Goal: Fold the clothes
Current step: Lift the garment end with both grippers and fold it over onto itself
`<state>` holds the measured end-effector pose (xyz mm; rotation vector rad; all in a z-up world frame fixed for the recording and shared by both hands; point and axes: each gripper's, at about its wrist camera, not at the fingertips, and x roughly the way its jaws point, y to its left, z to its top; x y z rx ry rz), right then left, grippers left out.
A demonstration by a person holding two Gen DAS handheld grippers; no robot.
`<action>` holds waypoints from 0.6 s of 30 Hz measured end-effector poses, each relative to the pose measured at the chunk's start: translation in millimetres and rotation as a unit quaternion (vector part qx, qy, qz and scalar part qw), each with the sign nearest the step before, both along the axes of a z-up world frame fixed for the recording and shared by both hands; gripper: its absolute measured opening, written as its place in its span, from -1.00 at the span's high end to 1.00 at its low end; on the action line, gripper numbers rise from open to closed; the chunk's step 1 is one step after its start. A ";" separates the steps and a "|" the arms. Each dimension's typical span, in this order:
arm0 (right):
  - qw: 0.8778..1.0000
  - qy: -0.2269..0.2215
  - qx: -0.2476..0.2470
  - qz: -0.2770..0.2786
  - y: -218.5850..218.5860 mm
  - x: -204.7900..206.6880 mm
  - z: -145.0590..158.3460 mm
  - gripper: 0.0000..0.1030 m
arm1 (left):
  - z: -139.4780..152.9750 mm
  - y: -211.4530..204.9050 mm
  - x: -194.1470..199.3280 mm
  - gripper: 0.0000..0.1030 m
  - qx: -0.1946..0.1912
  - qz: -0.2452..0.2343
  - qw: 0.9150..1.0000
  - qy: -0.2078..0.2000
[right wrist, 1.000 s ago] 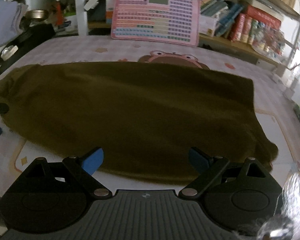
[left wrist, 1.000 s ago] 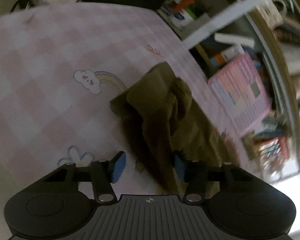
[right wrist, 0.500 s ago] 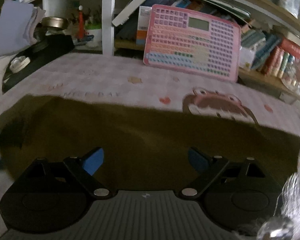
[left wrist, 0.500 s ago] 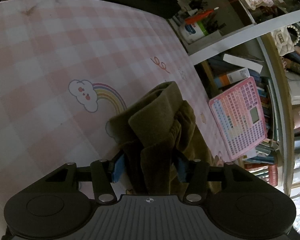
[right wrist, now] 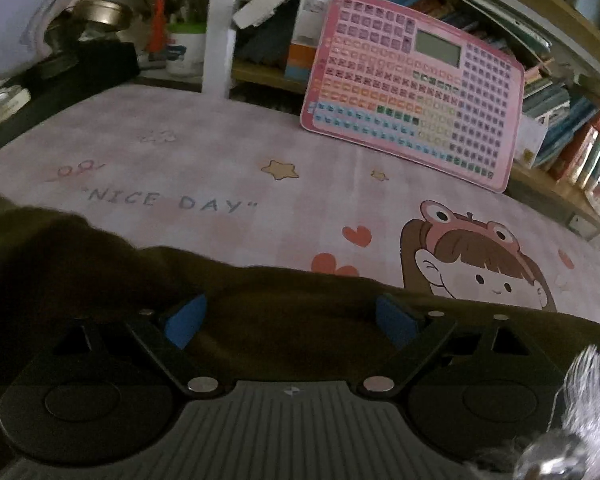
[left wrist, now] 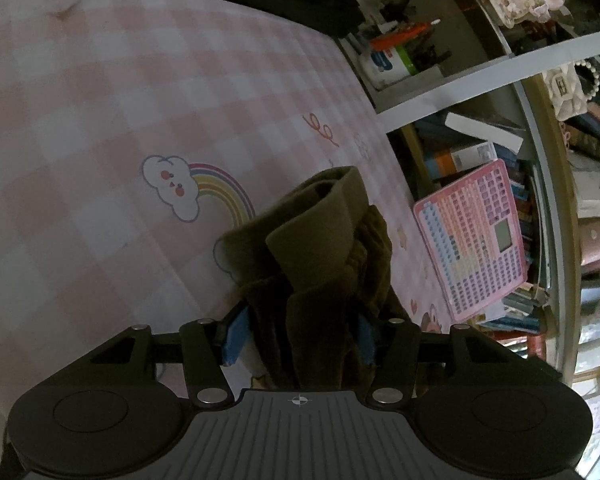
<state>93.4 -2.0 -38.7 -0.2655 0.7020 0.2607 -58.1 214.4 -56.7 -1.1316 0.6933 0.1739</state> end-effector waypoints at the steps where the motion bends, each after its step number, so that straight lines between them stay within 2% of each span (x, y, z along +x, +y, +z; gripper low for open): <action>1: 1.000 0.000 0.002 0.001 -2.2 -5.6 1.4 -0.77 | -0.1 -0.3 0.2 -0.17 -0.001 0.001 1.000 -0.001; 7: 0.999 0.025 0.022 0.012 -15.1 -55.2 7.3 -0.77 | -2.5 -0.3 1.1 -0.20 -0.012 0.012 1.000 -0.005; 12: 0.996 0.069 0.011 0.056 -21.0 -98.5 8.8 -0.77 | -5.0 0.6 -0.3 -0.20 -0.027 0.028 0.999 -0.005; 18: 0.995 0.075 0.001 0.072 -19.3 -108.8 4.5 -0.79 | -5.0 -3.5 -1.5 -0.11 -0.023 0.039 0.999 -0.005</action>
